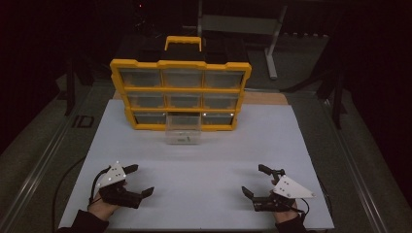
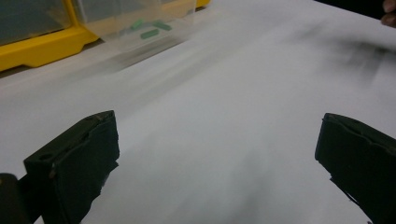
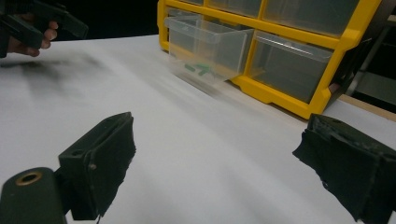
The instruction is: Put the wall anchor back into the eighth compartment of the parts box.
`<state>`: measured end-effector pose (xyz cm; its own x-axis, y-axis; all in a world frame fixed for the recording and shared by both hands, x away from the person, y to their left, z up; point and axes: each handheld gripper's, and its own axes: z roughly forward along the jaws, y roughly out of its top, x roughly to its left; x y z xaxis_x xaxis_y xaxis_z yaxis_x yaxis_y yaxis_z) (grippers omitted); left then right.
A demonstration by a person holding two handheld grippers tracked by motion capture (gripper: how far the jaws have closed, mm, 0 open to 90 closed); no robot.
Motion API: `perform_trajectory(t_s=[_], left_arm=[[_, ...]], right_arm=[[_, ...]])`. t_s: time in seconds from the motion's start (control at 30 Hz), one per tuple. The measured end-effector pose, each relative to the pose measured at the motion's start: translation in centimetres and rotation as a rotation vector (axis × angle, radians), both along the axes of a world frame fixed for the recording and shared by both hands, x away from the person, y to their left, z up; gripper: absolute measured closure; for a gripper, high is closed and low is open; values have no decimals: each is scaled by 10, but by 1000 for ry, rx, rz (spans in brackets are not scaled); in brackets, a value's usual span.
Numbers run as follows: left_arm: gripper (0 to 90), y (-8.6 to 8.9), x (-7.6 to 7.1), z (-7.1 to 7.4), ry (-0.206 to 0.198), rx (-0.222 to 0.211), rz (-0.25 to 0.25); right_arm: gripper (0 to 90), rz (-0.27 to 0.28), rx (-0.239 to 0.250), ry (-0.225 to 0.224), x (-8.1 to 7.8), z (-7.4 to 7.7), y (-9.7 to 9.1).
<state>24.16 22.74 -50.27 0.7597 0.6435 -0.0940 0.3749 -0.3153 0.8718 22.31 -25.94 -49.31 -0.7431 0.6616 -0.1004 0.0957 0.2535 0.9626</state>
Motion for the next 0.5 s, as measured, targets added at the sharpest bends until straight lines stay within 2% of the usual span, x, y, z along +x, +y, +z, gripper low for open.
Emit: perform_trajectory(t_s=[0.13, 0.3, 0.5], left_arm=[[0, 0, 0, -5, -2, 15, 5], [0, 2, 0, -10, 15, 21, 15], [0, 2, 0, -11, 4, 20, 24]], right_arm=[[93, -1, 0, -1, 0, 0, 0], [94, -3, 2, 0, 0, 0, -1], [94, -3, -3, -1, 0, 0, -1]])
